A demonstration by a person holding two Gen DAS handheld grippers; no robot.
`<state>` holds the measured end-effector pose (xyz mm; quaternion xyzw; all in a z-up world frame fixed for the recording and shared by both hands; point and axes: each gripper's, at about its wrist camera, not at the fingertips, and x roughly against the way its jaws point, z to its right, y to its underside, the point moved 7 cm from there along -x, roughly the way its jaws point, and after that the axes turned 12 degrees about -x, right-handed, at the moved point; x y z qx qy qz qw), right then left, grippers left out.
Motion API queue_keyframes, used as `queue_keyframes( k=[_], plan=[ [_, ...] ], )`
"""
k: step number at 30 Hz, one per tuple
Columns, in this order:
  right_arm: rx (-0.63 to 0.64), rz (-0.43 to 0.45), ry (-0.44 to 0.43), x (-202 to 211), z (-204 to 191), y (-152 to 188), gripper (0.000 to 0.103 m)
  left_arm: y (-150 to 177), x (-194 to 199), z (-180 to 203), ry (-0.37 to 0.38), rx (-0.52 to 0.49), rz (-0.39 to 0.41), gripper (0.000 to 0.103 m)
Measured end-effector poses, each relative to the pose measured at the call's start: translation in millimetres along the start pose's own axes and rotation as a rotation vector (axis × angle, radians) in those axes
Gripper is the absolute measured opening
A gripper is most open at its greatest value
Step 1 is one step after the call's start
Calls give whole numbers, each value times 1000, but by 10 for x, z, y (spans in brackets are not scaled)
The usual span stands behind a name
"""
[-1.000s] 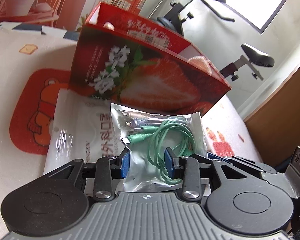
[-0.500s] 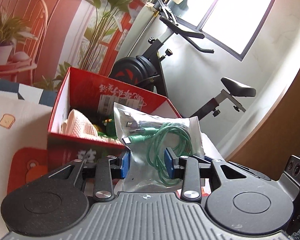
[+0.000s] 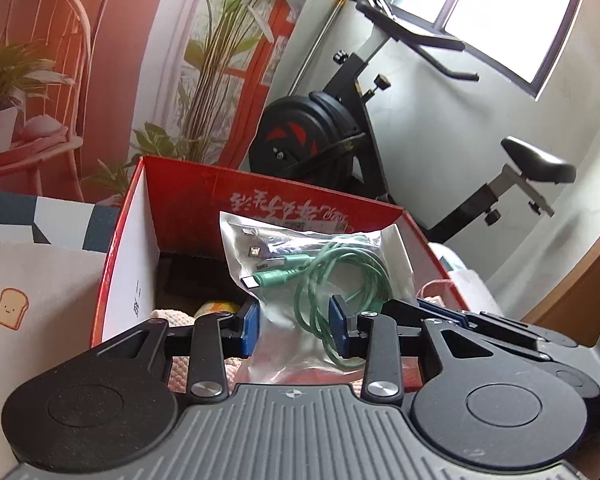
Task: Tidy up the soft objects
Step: 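Carry the cable bag over the red box and lower it inside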
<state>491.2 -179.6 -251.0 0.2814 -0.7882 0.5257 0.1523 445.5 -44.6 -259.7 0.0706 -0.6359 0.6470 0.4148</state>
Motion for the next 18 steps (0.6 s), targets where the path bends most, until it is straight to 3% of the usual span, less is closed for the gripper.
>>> queue_keyframes(
  k=[8, 18],
  plan=[
    [-82, -120, 101, -279, 260, 195, 12, 98, -332, -8, -2, 0, -129, 38],
    [-79, -182, 183, -454, 364, 249, 12, 88, -541, 45, -61, -59, -221, 39]
  ],
)
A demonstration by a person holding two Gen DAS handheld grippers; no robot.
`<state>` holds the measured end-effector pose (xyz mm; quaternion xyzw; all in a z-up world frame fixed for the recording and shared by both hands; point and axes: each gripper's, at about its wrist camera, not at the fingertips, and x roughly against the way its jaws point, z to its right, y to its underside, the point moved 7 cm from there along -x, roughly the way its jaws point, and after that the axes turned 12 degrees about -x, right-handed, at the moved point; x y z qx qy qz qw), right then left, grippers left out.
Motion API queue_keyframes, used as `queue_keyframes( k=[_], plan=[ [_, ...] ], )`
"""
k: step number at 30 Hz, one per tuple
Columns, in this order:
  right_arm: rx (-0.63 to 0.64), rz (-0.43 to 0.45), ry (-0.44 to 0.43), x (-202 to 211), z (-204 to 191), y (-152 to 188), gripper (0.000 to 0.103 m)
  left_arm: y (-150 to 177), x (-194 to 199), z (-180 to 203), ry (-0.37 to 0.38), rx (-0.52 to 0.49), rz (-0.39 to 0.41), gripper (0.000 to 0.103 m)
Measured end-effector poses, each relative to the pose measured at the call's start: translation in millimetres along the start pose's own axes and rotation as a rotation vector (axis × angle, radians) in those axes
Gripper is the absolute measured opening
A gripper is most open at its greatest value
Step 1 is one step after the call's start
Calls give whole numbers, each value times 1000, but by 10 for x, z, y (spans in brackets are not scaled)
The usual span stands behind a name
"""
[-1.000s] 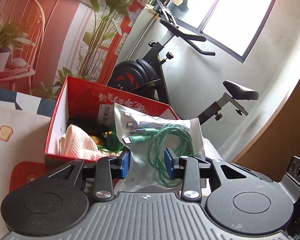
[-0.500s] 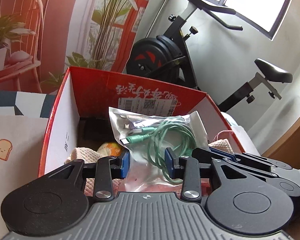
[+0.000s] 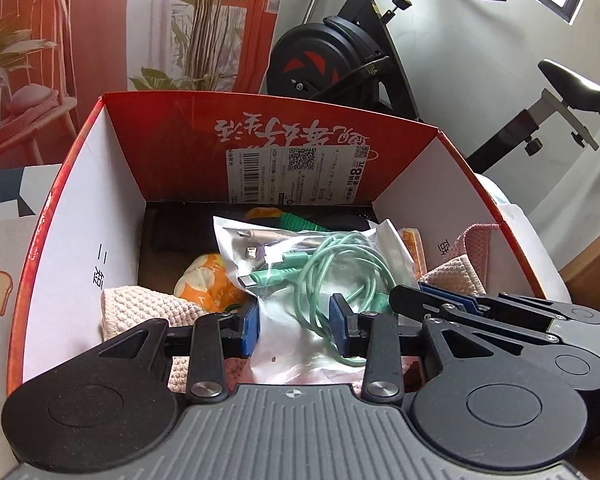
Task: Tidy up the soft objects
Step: 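Carry the cable bag over the red box and lower it inside, then open both grippers to release the cable bag into the box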
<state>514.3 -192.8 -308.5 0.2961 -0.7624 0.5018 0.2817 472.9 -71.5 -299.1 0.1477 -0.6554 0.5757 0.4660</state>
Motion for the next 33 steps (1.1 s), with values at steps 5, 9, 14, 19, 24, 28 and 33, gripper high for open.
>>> queue_keyframes(
  k=[5, 9, 14, 19, 24, 28, 33],
  plan=[
    [26, -12, 19, -15, -30, 5, 13, 22, -42, 16, -9, -5, -32, 42],
    [-1, -52, 16, -41, -6, -30, 14, 21, -33, 20, -12, -6, -43, 44],
    [-7, -67, -7, 0, -5, -16, 24, 37, 81, 61, -44, -83, -46, 51],
    [-3, -11, -59, 241, 19, -40, 38, 44, 322, -26, -94, -124, -12, 63],
    [-15, 125, -163, 641, 37, -115, 74, 54, 657, -103, -130, -136, 61, 75],
    [-33, 183, -161, 881, 176, -112, 77, 108, 899, -86, -146, -156, 108, 80],
    [-57, 243, -183, 1146, 347, 51, 82, 312, 1239, 0, -119, -149, 182, 88]
  ],
)
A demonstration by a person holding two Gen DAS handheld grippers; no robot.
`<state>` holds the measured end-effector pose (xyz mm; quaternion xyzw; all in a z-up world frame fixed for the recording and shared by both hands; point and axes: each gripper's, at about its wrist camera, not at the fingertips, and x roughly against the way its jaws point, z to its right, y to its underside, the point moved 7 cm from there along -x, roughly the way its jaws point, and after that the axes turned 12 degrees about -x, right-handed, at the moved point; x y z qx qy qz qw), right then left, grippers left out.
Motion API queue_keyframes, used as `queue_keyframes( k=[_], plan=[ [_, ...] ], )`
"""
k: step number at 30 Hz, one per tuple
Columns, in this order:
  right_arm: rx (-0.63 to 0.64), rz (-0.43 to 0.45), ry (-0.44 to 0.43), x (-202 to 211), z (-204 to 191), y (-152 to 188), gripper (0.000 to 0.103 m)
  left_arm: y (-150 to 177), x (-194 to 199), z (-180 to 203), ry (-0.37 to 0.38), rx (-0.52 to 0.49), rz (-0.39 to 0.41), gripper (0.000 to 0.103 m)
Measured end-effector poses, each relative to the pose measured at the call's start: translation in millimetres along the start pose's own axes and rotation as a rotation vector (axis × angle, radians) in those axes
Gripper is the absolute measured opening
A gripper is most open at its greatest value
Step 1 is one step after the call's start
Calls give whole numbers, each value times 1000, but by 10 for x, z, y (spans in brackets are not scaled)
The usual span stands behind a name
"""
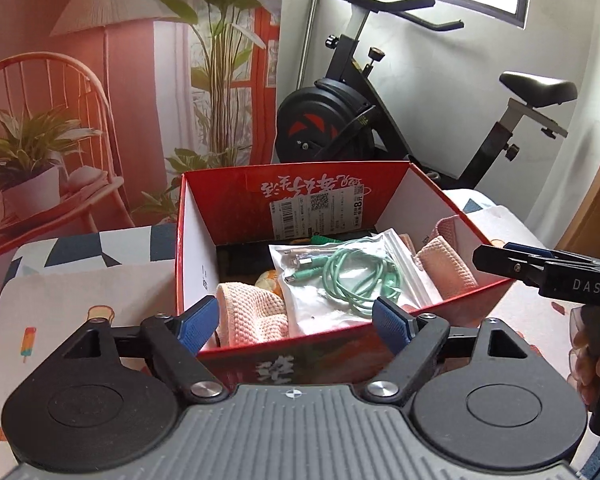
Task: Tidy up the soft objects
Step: 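Open both grippers to release the cable bag into the box, then move both tools down to the white face-mask package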
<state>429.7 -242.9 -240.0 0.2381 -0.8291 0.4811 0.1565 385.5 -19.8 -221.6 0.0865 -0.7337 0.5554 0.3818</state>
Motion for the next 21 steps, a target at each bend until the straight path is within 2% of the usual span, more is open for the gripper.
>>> queue_keyframes(
  k=[3, 6, 16, 21],
  plan=[
    [-17, 32, -2, 171, 85, 116, 83, 181, 133, 11, -7, 24, 19, 88],
    [-33, 26, 24, 260, 201, 293, 83, 356, 162, -18, -29, 52, 19, 88],
    [-55, -136, 79, 109, 365, 1148, 82, 1039, -111, -152, -33, 154, -95, 87],
    [-2, -151, 90, 36, 290, 1378, 81, 1273, -204, -174, -37, 178, -134, 87]
  ],
)
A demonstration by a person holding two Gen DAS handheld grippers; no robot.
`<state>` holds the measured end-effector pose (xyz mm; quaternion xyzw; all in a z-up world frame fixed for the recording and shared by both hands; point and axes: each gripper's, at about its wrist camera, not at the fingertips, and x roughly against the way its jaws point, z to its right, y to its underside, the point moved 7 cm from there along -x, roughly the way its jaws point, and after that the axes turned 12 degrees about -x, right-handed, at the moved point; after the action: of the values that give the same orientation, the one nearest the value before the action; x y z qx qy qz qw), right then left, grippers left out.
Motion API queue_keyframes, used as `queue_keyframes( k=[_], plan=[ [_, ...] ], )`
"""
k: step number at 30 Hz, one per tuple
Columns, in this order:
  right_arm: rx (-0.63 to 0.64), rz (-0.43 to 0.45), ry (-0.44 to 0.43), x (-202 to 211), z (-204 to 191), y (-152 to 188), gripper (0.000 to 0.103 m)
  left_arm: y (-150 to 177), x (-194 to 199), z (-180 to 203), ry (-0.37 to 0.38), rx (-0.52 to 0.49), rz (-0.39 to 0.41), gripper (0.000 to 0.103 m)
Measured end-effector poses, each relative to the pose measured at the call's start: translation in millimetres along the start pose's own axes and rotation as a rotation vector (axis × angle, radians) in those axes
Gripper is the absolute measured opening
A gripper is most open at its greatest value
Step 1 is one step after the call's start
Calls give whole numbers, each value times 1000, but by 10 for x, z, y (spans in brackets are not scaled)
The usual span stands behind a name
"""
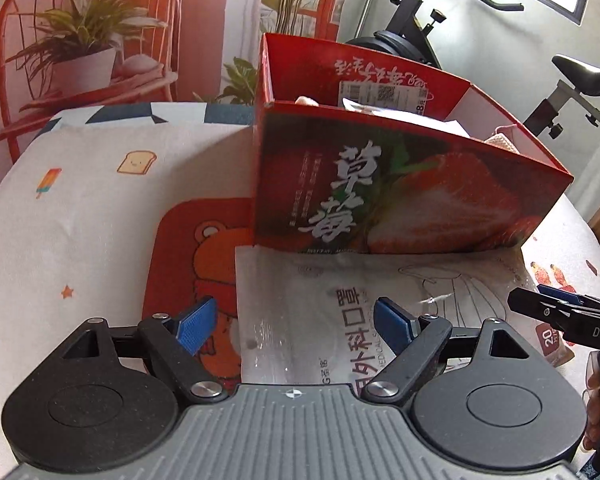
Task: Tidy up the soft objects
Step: 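Move both tools down to the white face-mask package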
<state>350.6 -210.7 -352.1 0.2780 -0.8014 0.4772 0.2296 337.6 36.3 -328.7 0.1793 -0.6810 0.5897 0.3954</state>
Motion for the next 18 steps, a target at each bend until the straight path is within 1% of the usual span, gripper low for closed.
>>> queue_keyframes(
  k=[3, 7, 9, 14, 18],
  plan=[
    [25, -8, 7, -34, -32, 75, 81, 111, -56, -25, 12, 27, -16, 86],
    [-14, -28, -6, -45, -4, 120, 81, 216, -141, -21, 29, 60, -38, 84],
    [-10, -31, -10, -46, -4, 128, 81, 239, -185, -21, 39, 64, -45, 83],
    [4, -50, -28, -50, 9, 110, 82, 201, -225, 2, 71, 69, -31, 83],
    [13, -64, -28, -65, -13, 113, 82, 202, -256, 48, 79, 40, -35, 85]
  ],
)
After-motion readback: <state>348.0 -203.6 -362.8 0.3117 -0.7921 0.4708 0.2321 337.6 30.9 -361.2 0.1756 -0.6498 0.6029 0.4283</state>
